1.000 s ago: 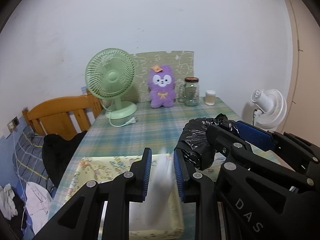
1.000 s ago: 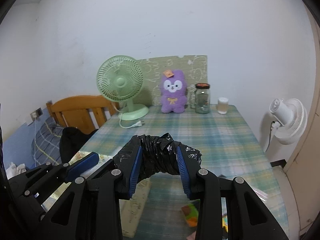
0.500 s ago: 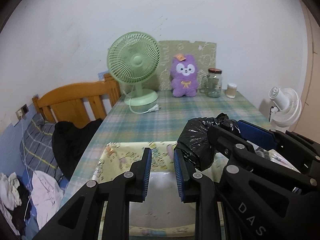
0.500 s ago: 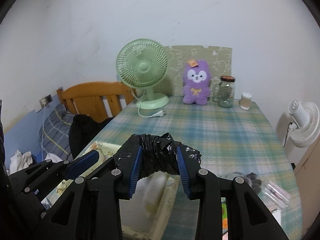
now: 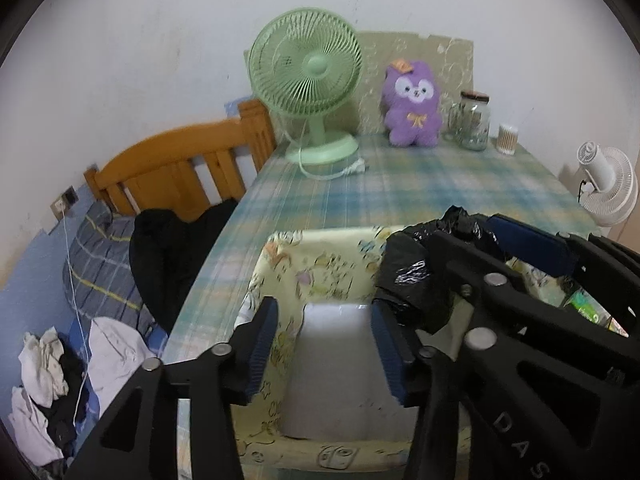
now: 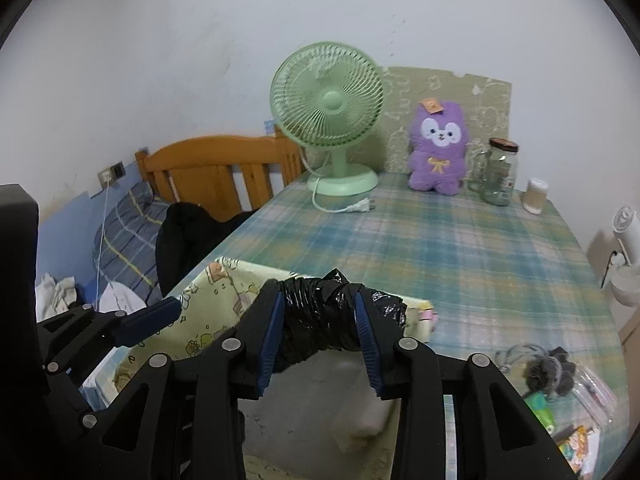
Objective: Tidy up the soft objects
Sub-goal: 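Carry the bag and cloth into the yellow cartoon box while both tools open to release, then withdraw both tools from the box toward the remaining items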
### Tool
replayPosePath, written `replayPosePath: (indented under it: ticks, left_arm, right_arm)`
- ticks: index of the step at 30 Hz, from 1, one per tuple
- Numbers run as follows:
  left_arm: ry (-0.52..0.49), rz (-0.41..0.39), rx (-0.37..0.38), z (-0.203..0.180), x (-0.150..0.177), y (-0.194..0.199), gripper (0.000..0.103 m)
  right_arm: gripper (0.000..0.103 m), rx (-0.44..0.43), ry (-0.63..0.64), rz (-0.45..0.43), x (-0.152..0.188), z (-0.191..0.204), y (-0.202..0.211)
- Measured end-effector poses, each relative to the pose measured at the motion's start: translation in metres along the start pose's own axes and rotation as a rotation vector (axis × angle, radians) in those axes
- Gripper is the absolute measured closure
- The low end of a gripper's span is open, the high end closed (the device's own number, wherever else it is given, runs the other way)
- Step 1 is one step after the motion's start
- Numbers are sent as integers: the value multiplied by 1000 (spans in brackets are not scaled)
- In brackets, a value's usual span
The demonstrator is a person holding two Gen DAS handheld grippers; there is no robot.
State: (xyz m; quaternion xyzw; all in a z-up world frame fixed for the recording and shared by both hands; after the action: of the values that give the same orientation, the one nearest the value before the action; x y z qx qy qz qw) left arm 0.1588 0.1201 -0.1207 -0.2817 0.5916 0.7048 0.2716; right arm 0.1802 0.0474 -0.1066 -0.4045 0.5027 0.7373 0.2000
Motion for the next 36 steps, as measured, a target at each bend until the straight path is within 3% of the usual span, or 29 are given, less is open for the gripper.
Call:
replayPosePath:
  ticks: [2, 5, 11, 24, 36]
  left_arm:
    - [8, 4, 6, 3, 2, 0, 37]
    - [10, -13, 1, 5, 3, 4, 31]
    - [22, -19, 11, 6, 3, 8, 29]
    - [33, -73, 6, 0, 1, 33, 23]
    - [19, -160, 42, -31, -10, 67, 10]
  right_arm:
    - [35, -25, -6, 21, 2, 3, -7]
    - [21, -39, -12, 18, 2, 5, -9]
    - [11, -25, 10, 18, 0, 9, -8]
    - [7, -15, 15, -23, -3, 7, 18]
    - [7, 69, -3, -101, -9, -21, 67]
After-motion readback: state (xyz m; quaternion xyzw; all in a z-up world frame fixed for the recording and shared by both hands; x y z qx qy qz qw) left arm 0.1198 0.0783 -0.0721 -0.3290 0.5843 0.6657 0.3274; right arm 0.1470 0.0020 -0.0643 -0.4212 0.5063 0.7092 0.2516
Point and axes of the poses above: each gripper's, at about its wrist camera, not at the fingertips, and y roughly against the way its jaws point, z to its left, x to its underside, the point moved 6 cm from there along -y, roughly the way its jaws point, and after that the axes turned 2 degrees about -y, right-handed, at the moved point
